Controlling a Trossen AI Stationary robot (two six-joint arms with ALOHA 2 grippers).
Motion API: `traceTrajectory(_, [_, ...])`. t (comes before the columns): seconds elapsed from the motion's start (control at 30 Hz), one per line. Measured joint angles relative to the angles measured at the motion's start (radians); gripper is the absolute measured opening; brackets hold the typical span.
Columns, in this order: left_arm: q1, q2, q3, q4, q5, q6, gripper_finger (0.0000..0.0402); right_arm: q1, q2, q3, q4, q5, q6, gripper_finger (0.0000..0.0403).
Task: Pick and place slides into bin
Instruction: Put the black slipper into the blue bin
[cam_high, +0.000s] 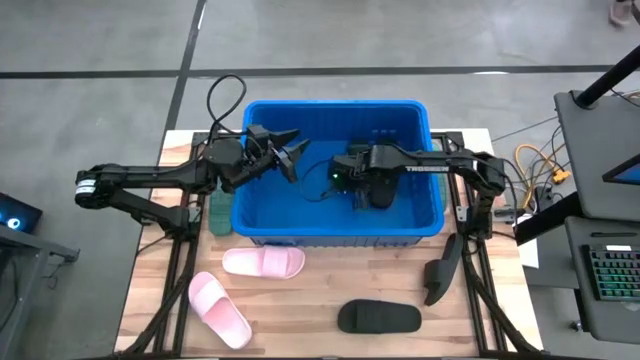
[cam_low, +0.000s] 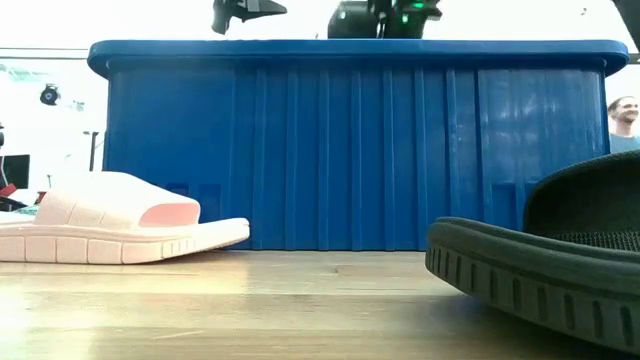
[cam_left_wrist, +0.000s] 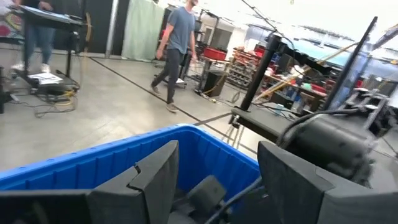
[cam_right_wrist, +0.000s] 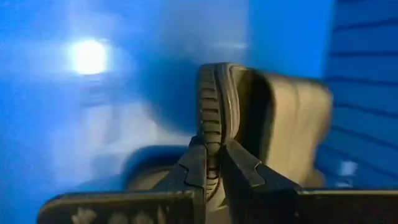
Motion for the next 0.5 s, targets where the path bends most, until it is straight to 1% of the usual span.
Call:
traceTrajectory(0.17, [0.0, 0.0, 0.0, 0.002, 0.011, 0.0, 0.0204, 0.011, 0.037, -0.018, 0.014, -0.031, 0.022, 0.0015])
traceTrajectory(0.3, [-0.001, 0.0, 0.0, 0.008, 0.011, 0.0, 0.0204, 0.01, 0.067, -0.018, 0.008, -0.106, 0.019, 0.0016])
traceTrajectory(0.5, [-0.001, 0.0, 0.0, 0.011, 0.012, 0.0, 0.0204, 0.009, 0.093, -0.022, -0.006, -0.123, 0.004, 0.0026])
